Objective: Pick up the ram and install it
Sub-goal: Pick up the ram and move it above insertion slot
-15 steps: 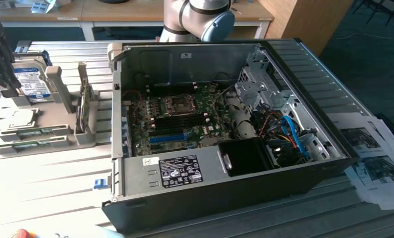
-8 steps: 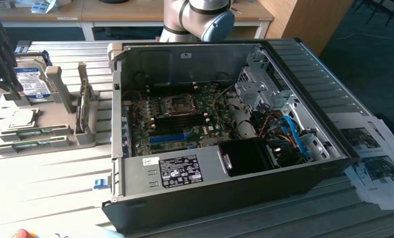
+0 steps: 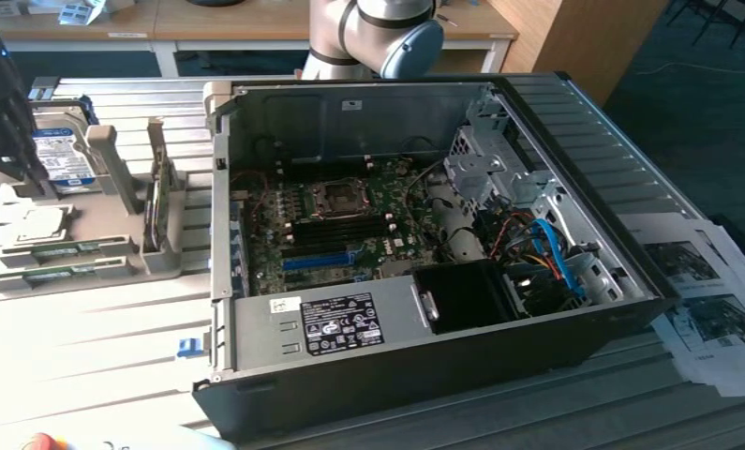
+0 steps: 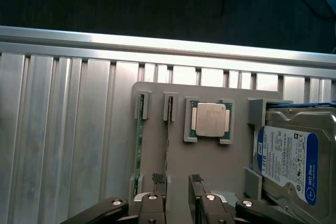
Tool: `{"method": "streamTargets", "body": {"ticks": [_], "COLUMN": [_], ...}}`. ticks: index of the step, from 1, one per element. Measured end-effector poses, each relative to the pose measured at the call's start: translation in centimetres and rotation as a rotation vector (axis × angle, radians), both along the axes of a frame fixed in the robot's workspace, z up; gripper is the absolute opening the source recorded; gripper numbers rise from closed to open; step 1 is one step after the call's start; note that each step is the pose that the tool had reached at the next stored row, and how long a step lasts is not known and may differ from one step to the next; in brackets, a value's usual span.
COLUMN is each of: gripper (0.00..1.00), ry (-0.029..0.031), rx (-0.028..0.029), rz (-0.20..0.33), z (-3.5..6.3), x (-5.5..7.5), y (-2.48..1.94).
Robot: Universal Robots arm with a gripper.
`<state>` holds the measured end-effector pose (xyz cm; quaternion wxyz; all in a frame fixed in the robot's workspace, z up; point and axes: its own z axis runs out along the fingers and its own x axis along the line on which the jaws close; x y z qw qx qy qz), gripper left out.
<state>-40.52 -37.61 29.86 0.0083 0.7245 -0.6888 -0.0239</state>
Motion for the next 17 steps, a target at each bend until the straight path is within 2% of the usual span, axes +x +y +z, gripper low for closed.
{"method": "streamTargets", "body": {"ticks": [17], "gripper": [0.31], "ry": [0.0003], "rx": [-0.0001], "rz": [0.0], "z": [-1.49], "x": [0.0], "y": [0.0]}}
